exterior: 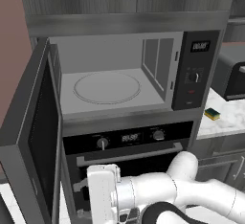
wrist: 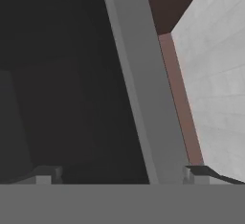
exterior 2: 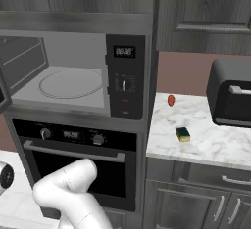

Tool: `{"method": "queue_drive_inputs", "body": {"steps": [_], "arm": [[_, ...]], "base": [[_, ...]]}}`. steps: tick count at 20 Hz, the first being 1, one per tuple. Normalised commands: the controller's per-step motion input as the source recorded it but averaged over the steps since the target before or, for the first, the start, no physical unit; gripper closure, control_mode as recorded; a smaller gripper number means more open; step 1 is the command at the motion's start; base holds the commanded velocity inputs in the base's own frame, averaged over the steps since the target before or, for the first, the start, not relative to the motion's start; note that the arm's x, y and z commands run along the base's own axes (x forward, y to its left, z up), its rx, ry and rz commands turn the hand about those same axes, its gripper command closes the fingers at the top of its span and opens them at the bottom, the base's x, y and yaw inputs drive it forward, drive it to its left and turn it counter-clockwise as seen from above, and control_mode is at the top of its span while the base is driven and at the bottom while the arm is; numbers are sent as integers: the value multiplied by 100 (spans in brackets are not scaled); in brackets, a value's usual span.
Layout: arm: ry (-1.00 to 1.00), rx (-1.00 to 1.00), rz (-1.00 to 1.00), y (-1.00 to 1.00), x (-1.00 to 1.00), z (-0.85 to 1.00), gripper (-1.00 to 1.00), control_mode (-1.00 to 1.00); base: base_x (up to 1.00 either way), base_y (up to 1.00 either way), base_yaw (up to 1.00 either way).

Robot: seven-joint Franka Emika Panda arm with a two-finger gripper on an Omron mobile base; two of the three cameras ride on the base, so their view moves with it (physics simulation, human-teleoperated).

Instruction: Place the sponge inside the microwave to prepare for sanitizing.

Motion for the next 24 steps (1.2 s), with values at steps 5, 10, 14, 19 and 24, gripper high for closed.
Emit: {"method": "queue_drive_inputs", "body": {"steps": [5,10,14,19,24], "arm": [[3,-8,0,-52,0,80,-100,-100],[5,-25,-3,-51,-1,67,-100,-100],[1,-46,-3,-72,1,17,-100,-100],[0,-49,0,-88,13,6,-100,-100],[-3,-54,0,-77,13,14,-100,-100]], "base": [[0,0,0],[0,0,0],[0,0,0],[0,0,0],[0,0,0]]}}
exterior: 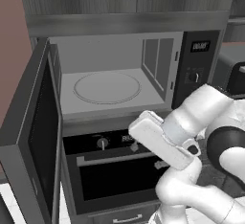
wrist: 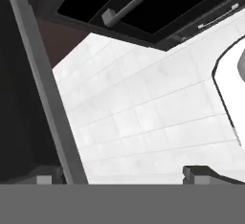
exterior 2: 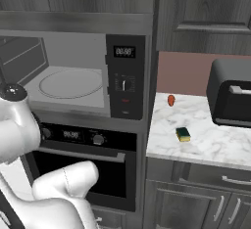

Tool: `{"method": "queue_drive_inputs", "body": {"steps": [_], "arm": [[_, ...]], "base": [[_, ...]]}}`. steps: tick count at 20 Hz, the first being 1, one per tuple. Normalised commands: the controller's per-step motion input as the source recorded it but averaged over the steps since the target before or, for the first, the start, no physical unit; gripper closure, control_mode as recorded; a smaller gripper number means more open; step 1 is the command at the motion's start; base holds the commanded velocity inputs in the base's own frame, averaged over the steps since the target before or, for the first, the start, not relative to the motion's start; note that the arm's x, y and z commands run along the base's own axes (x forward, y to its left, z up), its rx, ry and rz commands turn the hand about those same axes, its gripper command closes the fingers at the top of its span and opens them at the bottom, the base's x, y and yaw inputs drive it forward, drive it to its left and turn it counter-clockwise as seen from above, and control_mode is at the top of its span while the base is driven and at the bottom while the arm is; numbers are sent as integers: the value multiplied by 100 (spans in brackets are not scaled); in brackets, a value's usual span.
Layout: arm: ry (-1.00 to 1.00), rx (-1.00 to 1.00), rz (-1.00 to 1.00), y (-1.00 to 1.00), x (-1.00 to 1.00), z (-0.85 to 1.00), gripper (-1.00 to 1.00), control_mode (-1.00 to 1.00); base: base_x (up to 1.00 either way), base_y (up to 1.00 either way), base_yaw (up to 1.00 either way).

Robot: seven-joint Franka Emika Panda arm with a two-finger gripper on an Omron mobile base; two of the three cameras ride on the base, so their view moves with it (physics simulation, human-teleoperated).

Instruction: Place the sponge inside the microwave to prepare for sanitizing.

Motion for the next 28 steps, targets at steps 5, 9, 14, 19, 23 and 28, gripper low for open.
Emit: {"method": "queue_drive_inputs", "body": {"steps": [5,9,14,19,23,28], "arm": [[-4,-54,0,-57,0,-61,-100,-100],[1,-44,-1,-52,2,-78,-100,-100],[0,-10,0,-64,0,-2,-100,-100],[1,0,4,-60,20,3,-100,-100],[1,0,6,-87,31,-19,-100,-100],[1,-6,13,-99,25,-17,-100,-100]], "base": [[0,0,0],[0,0,0],[0,0,0],[0,0,0],[0,0,0],[0,0,0]]}}
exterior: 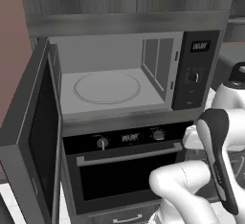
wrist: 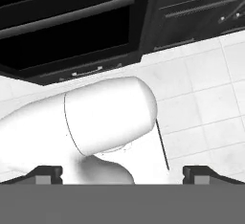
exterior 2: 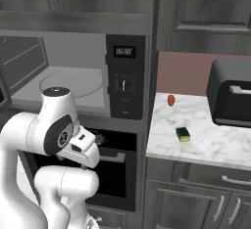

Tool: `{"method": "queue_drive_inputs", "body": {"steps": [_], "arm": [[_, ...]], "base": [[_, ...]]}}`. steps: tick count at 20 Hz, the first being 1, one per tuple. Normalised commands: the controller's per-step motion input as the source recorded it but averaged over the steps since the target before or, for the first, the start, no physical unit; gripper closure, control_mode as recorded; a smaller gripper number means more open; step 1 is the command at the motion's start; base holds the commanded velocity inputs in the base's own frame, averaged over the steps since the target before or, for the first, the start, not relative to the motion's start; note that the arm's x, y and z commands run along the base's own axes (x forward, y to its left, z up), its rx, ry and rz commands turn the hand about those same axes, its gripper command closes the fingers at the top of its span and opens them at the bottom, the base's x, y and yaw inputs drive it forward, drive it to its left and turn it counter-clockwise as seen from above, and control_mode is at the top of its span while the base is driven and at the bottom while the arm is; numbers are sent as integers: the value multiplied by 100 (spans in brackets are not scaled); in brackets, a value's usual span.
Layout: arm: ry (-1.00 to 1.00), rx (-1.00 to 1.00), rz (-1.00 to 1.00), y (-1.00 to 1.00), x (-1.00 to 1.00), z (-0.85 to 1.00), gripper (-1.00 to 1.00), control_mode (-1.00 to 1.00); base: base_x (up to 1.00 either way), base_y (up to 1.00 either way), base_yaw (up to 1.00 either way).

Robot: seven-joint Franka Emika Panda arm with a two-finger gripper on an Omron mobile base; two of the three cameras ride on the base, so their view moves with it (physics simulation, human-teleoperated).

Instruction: Place the sponge inside the microwave to prepare for sanitizing.

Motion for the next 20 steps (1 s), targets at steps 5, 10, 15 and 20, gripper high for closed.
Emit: {"method": "queue_drive_inputs", "body": {"steps": [5,10,15,20], "arm": [[0,-17,36,-88,15,0,-100,-100],[0,-15,41,-96,2,0,-100,-100],[1,-4,23,-87,2,2,-100,-100],[2,0,4,-72,43,0,-100,-100]], "base": [[0,0,0],[0,0,0],[0,0,0],[0,0,0]]}}
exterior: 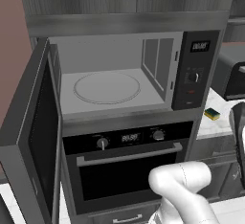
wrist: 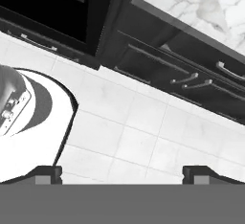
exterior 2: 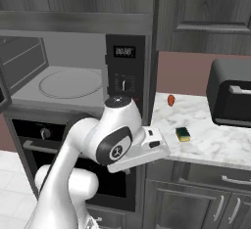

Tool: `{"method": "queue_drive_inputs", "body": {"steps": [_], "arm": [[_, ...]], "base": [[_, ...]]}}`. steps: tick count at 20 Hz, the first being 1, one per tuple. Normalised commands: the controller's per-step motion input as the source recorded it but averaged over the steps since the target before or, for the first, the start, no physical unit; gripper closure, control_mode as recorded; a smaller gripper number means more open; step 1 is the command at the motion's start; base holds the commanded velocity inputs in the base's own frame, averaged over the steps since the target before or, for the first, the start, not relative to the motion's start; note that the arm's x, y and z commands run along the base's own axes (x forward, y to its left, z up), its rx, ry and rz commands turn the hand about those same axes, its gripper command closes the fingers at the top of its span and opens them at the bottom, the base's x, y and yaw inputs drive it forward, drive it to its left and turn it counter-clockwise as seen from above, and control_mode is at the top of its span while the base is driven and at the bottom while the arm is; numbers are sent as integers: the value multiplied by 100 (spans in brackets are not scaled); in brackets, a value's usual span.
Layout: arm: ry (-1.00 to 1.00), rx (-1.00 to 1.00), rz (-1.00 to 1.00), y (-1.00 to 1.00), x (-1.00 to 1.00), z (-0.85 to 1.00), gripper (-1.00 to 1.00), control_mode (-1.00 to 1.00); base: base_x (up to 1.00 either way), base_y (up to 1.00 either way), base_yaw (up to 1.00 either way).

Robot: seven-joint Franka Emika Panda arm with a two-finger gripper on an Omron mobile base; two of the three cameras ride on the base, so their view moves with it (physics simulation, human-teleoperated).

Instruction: Place the sponge inside the microwave to prepare for sanitizing.

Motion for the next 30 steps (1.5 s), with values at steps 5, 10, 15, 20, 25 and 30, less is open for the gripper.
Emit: {"method": "queue_drive_inputs", "body": {"steps": [5,10,15,20,25,30], "arm": [[-4,13,7,-73,60,-5,-100,-100],[0,6,16,-60,68,-1,-100,-100],[0,4,23,-59,68,0,-100,-100],[0,0,25,-34,72,0,-100,-100],[0,0,28,-20,86,-11,-100,-100],[-1,1,22,-27,82,-33,-100,-100]], "base": [[0,0,0],[0,0,0],[0,0,0],[0,0,0],[0,0,0],[0,0,0]]}}
